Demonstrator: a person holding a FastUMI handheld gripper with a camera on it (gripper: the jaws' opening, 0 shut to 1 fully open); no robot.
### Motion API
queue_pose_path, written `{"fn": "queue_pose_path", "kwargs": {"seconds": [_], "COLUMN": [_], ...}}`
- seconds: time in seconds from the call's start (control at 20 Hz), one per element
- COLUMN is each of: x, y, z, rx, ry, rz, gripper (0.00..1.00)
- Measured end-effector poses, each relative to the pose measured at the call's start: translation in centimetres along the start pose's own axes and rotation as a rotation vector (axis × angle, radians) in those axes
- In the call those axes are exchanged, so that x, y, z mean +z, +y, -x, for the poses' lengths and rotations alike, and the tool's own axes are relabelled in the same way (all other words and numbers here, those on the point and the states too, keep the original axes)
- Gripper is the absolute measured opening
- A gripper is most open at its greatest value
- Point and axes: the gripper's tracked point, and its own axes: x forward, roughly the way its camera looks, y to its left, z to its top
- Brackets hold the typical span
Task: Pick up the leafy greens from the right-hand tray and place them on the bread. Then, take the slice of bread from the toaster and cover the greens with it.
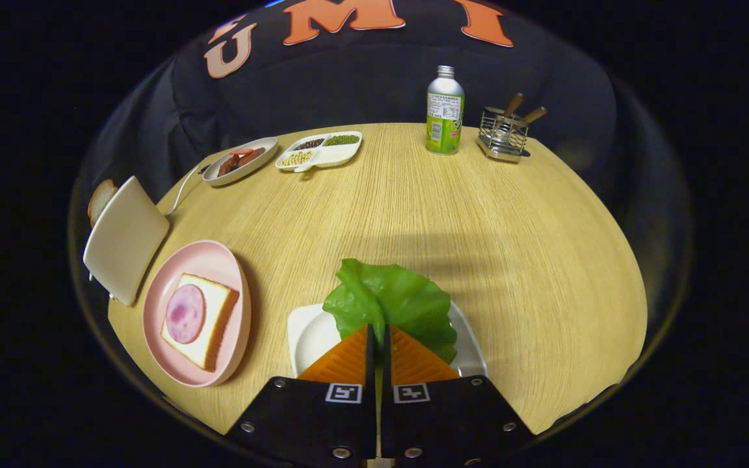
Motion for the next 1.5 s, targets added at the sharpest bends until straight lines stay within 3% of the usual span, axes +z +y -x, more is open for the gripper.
{"fn": "queue_pose_path", "kwargs": {"seconds": [0.3,0.6,0.9,1.5], "x": [3.2,5.0,4.1,0.6], "y": [3.3,9.5,14.3,20.1], "z": [3.0,5.3,3.7,1.5], "rx": [0.135,0.26,0.311,0.399], "ry": [-0.116,-0.172,-0.137,0.008], "rz": [-0.034,0.068,0.145,0.153], "gripper": [0.03,0.03,0.03,0.03]}}
